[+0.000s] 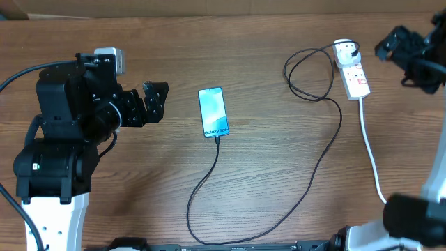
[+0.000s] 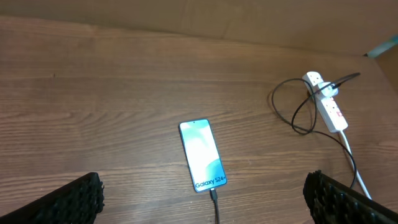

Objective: Plug charger to phone and switch on socket
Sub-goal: 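Move the right gripper over the white power strip's switch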

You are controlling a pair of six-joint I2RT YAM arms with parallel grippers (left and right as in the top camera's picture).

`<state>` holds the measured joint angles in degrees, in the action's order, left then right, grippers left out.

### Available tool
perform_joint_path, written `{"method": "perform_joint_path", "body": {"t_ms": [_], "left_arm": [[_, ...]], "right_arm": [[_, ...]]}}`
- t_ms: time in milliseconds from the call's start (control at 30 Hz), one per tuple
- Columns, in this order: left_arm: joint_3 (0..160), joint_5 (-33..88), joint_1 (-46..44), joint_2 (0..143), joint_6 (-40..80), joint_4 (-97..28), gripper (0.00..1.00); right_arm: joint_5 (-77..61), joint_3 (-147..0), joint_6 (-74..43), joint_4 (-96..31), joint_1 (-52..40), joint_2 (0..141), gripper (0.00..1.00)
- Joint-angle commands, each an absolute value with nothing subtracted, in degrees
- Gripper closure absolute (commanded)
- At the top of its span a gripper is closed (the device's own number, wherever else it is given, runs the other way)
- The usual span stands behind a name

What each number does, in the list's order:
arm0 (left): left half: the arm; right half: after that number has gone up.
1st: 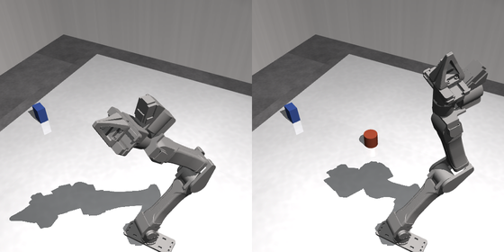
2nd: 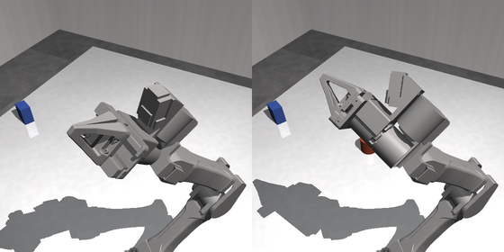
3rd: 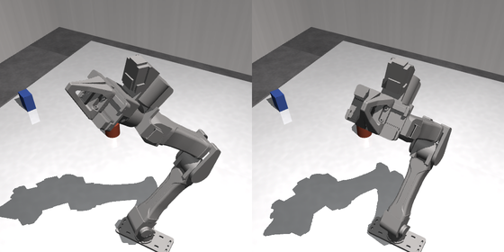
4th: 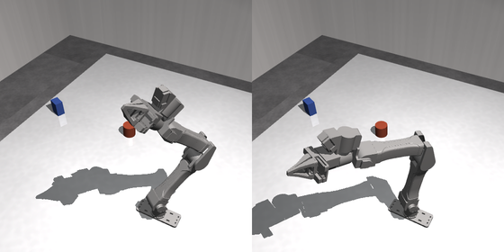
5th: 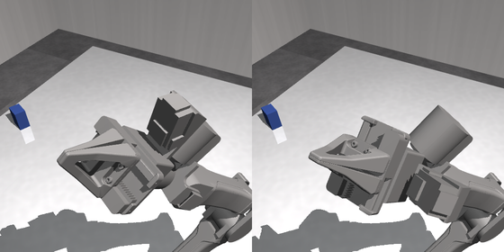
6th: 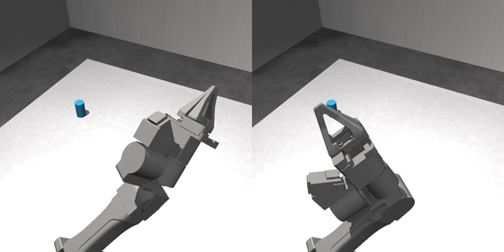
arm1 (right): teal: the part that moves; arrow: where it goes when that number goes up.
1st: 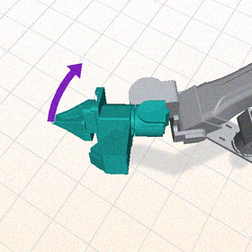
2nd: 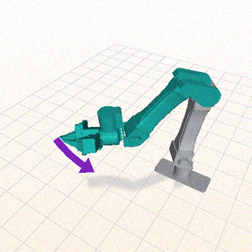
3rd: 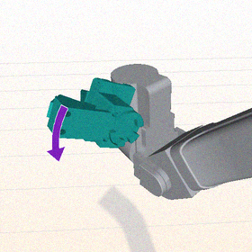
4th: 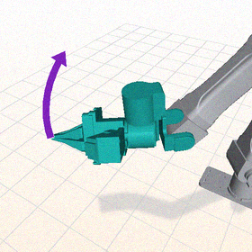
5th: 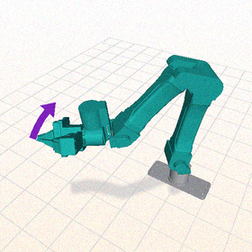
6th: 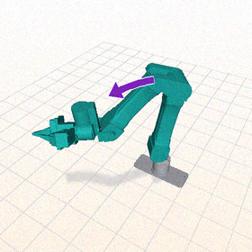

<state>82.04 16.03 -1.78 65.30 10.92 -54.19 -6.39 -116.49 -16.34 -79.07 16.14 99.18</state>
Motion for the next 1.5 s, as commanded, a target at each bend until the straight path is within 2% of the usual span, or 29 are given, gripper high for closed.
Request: {"method": "perform_joint_path", "body": {"t_ms": [0, 267, 467, 900, 1233, 1467], "left_arm": [[82.37, 16.51, -1.85, 67.16, 10.31, -54.28, 0.00], [82.37, 16.51, -1.85, 70.22, 10.28, -54.24, 0.00], [82.37, 16.51, -1.85, 73.12, 10.28, -54.22, 0.00], [82.37, 16.51, -1.85, 81.06, 10.28, -54.19, 0.00], [82.37, 16.56, -1.89, 87.77, 10.55, -54.02, 0.00], [82.37, 16.53, -1.91, 91.42, 11.84, -53.19, 0.00]], "right_arm": [[-8.03, -122.28, -13.02, -78.54, 17.89, 104.12, 0.00], [-1.52, -121.71, -13.02, -71.57, 18.17, 104.66, 0.00], [6.07, -115.98, -13.04, -64.90, 18.20, 105.27, 0.00], [10.63, -113.08, -12.99, -57.49, 18.20, 107.37, 0.00], [10.74, -111.59, -13.02, -56.69, 18.24, 108.68, 0.00], [11.09, -111.37, -12.99, -53.36, 18.61, 114.30, 0.00]]}}
